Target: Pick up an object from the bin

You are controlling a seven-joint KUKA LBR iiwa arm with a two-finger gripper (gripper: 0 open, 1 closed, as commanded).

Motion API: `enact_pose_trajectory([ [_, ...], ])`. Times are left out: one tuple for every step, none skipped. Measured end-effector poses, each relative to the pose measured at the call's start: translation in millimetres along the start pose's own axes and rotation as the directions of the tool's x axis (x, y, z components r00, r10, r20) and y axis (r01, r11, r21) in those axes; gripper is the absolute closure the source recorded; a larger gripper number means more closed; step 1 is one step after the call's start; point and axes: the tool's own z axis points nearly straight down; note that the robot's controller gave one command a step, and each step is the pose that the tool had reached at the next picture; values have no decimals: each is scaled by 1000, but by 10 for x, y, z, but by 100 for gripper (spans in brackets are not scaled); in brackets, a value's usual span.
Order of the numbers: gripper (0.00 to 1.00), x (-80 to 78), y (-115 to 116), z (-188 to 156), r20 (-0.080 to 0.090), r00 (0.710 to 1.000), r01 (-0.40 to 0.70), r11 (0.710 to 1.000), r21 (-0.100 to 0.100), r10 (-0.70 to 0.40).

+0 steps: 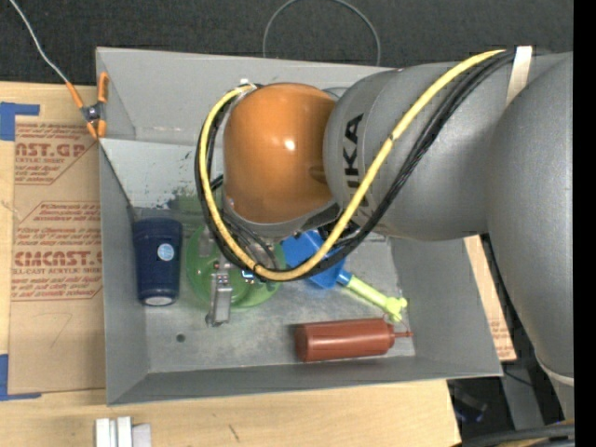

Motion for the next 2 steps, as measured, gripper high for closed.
enact_pose_trajectory([
  [0, -20, -14, -45, 8, 1000, -3, 1000, -1, 3],
  [0, -259, -772, 1223, 6, 998, 61, 998, -1, -61],
])
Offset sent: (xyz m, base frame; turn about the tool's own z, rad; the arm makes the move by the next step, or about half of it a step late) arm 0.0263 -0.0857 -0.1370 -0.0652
